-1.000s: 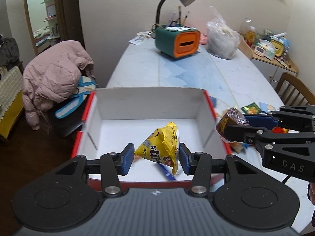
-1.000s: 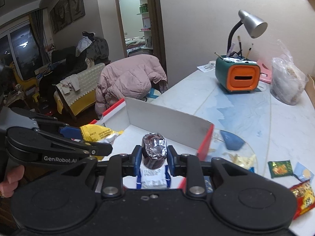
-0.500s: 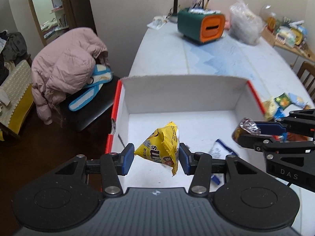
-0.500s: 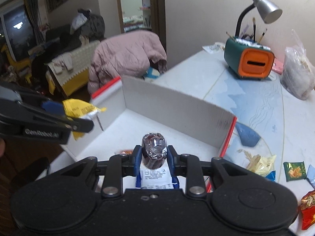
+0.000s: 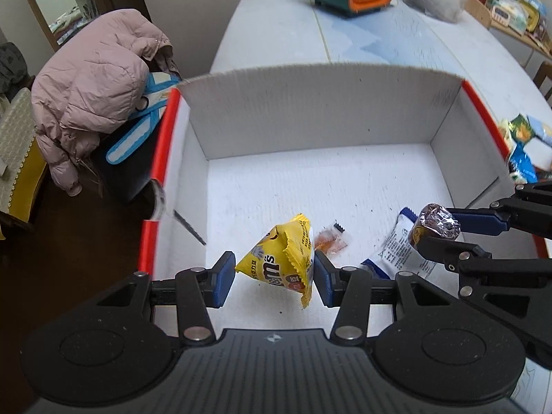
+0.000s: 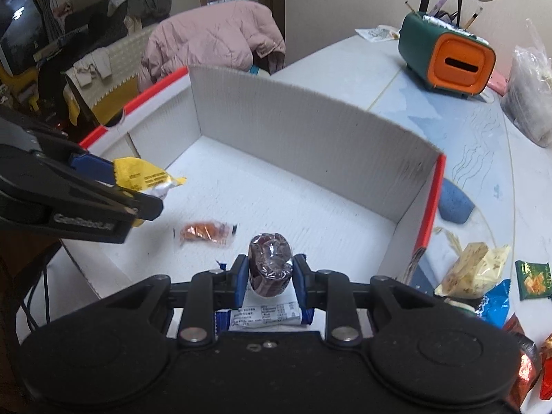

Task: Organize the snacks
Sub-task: 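Open both tools to drop the M&M's bag and chocolate into the box, then withdraw both tools from the box toward the remaining snacks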

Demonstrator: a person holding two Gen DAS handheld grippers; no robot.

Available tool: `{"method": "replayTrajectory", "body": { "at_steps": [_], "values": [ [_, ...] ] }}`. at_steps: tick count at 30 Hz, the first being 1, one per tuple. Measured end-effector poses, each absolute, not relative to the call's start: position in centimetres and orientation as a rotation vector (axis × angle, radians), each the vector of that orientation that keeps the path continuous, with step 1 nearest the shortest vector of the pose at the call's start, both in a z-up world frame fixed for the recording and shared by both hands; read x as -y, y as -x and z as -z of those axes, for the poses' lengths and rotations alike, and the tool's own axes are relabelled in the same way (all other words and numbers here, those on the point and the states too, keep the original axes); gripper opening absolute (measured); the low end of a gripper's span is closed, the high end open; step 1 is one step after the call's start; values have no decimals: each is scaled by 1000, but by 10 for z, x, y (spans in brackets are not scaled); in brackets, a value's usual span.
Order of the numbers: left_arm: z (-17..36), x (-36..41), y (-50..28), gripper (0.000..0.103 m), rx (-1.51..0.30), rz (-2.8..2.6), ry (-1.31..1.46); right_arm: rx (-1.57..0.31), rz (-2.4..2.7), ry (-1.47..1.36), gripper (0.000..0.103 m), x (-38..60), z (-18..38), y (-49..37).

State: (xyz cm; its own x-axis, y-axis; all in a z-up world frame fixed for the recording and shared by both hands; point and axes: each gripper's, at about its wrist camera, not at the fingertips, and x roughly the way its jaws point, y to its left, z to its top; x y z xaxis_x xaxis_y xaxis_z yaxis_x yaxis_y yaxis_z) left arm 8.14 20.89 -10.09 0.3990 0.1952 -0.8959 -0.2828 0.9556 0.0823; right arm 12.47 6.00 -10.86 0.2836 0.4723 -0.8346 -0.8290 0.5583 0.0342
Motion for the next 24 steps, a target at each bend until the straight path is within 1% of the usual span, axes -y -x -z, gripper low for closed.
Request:
{"method": "replayTrajectory", "body": {
  "at_steps": [8,10,13,18,19,20,22,24],
  "values": [
    [115,-203,-87,48,-1153,-283,89,-935,-913,469,26,-63,114,-123],
    [118,-203,-87,48,-1156,-284,94,-937,-911,471,29,-62,114,-123],
    [119,-202,-87,48,-1155,-283,96,-941,-911,467,29,-62,115,-124],
    [122,-202,-85,49,-1161,-285,118,-947,-908,458,31,-60,116,-123],
    [121,-202,-84,49,-1159,-282,124,-947,-909,453,32,-59,115,-122],
    [121,-203,-83,52,-1157,-280,132,-945,-911,448,32,-57,114,-122],
    [118,-203,-80,55,-1146,-282,141,-942,-914,438,33,-56,112,-121],
    [116,-201,-77,56,-1134,-276,145,-935,-916,427,35,-53,110,-119]
  ]
}}
